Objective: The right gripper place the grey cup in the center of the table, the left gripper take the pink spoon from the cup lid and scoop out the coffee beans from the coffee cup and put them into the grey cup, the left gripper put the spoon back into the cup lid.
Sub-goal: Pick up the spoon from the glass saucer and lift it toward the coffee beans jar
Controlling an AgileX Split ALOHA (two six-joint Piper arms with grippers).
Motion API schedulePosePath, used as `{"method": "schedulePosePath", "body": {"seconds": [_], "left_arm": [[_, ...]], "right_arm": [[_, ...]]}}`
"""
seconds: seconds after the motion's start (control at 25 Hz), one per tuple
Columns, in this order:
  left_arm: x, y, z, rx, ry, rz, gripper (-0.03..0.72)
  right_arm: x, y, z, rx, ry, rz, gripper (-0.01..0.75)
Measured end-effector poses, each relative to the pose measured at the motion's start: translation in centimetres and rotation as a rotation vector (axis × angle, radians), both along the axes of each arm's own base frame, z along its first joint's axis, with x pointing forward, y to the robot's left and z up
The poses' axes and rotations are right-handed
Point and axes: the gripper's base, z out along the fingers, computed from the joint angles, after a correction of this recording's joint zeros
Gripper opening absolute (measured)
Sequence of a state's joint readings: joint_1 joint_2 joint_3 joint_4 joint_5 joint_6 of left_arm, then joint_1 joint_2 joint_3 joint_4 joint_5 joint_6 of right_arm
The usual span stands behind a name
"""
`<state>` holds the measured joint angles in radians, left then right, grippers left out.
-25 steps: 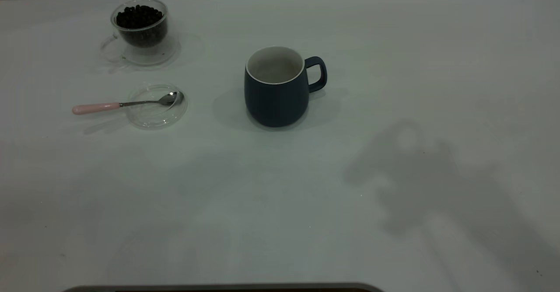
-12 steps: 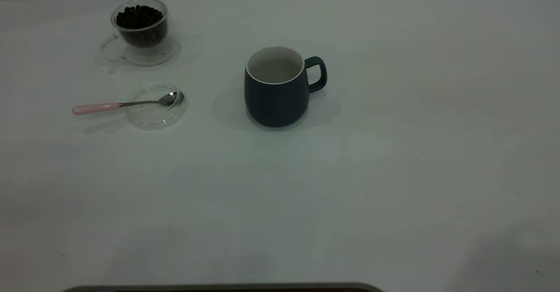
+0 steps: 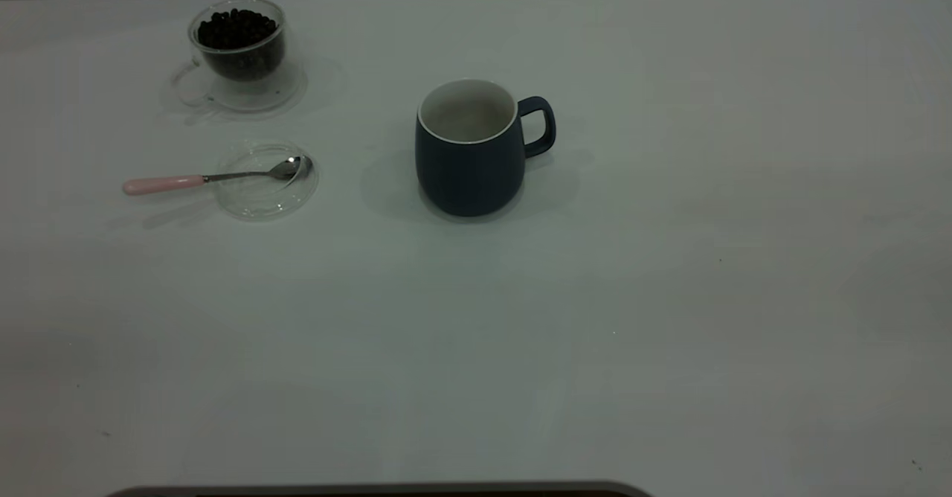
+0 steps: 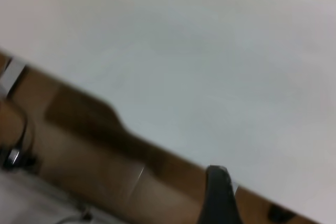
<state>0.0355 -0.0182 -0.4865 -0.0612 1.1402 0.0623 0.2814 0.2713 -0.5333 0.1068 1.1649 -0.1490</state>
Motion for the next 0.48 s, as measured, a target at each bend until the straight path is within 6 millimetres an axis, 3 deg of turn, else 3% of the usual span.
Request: {"method": "schedulePosePath", "body": {"seconds": [0.16, 0.48], "left_arm": [[0.0, 0.0, 0.0, 0.000, 0.000, 0.000, 0.588], [0.0, 0.0, 0.0, 0.000, 0.000, 0.000, 0.588]], "right_arm": [[-0.6, -0.5, -1.1, 0.010, -0.071, -0.094, 0.588], [-1.5, -0.9, -1.2, 0.017, -0.142, -0.261, 0.588]]}}
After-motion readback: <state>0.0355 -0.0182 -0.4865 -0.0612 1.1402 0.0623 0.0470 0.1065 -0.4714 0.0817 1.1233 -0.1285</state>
